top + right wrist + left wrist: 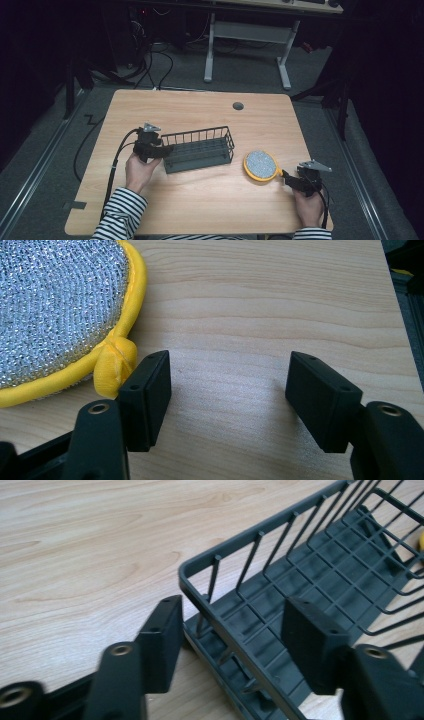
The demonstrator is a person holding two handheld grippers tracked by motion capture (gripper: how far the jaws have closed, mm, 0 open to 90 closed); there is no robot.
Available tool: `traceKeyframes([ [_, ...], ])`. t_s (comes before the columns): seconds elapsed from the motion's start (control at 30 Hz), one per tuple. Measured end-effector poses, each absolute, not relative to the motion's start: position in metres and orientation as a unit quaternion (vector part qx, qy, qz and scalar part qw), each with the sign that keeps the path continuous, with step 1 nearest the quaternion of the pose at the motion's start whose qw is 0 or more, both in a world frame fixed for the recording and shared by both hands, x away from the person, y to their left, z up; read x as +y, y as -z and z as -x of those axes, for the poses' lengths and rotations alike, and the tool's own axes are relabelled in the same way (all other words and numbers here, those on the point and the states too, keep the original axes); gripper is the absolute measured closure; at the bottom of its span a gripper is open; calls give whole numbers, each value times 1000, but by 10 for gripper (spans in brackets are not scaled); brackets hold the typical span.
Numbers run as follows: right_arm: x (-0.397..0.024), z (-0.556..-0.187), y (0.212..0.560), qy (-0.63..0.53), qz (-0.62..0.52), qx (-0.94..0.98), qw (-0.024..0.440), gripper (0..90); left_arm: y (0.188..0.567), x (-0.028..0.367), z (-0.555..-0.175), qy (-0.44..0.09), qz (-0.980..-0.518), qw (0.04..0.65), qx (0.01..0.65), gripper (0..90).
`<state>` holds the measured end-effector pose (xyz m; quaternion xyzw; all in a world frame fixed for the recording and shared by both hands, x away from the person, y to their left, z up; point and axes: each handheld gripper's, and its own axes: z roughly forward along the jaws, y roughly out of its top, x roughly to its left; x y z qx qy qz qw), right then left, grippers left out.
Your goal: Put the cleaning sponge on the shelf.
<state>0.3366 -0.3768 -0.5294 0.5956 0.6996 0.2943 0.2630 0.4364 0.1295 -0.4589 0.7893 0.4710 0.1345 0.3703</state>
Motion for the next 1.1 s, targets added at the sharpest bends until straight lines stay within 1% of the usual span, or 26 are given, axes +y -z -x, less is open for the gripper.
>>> traceKeyframes([
  [0.03,-377,-337,529,-294,-596,700,263,350,458,131,-436,-137,-785,375,474,386],
  [0.07,-377,-337,529,-294,-596,700,263,350,455,132,-435,-143,-779,380,477,340],
  [0.17,-377,-337,529,-294,-596,699,263,351,451,135,-433,-146,-771,392,480,308],
  [0.4,-377,-337,529,-294,-596,700,263,351,436,151,-420,-163,-745,434,480,307],
  [0.67,-377,-337,529,-294,-596,700,263,350,442,174,-403,-179,-722,449,496,315],
  [0.8,-377,-337,529,-295,-596,699,263,351,452,193,-389,-184,-711,445,512,317],
  [0.87,-377,-337,529,-295,-596,699,263,351,455,196,-388,-182,-710,445,514,317],
  [0.93,-377,-337,530,-296,-596,698,263,351,468,206,-381,-178,-709,437,525,316],
  [1.0,-377,-337,530,-297,-595,699,263,353,472,208,-380,-176,-708,435,528,315],
  [1.03,-377,-337,530,-297,-594,700,263,355,484,213,-376,-169,-702,431,540,311],
  [1.07,-377,-337,530,-297,-594,700,263,355,484,213,-376,-169,-702,431,540,309],
  [1.1,-377,-337,530,-298,-593,700,262,361,495,216,-375,-161,-695,431,552,307],
])
